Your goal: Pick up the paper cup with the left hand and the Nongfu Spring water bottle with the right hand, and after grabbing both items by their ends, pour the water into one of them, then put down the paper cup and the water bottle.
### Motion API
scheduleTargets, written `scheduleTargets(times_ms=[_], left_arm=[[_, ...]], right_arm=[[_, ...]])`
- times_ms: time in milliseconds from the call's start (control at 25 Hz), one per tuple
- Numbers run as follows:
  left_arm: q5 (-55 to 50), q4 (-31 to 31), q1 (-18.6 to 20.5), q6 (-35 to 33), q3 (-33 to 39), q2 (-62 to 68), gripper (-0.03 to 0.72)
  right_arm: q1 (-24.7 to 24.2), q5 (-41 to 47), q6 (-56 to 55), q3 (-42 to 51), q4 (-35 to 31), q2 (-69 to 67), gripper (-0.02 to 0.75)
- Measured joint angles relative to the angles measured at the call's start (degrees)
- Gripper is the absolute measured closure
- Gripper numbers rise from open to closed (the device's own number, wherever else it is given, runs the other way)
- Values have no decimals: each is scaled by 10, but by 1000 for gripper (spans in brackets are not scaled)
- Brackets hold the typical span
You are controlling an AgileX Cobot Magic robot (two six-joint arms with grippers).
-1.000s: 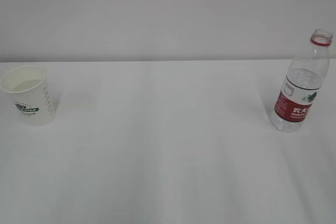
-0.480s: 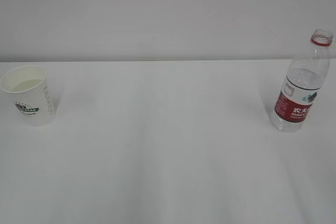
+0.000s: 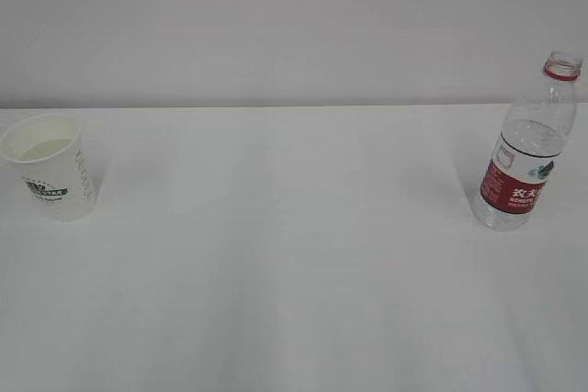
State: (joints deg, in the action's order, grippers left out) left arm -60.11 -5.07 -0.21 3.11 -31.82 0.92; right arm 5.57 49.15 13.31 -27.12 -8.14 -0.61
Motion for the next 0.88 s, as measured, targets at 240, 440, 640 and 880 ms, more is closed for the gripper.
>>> scheduleTargets(times_ms=[240, 440, 640, 880], left_arm=[[-28, 1, 0, -1, 0, 0, 181], [-40, 1, 0, -1, 0, 0, 181], [-39, 1, 0, -1, 16, 0, 181], [-38, 2, -1, -1, 17, 0, 181]], right_arm=[[0, 51, -3, -7, 0, 3, 148], [0, 103, -6, -23, 0, 3, 148], [0, 138, -27, -25, 11, 3, 148], [0, 164, -51, -25, 41, 4, 148]])
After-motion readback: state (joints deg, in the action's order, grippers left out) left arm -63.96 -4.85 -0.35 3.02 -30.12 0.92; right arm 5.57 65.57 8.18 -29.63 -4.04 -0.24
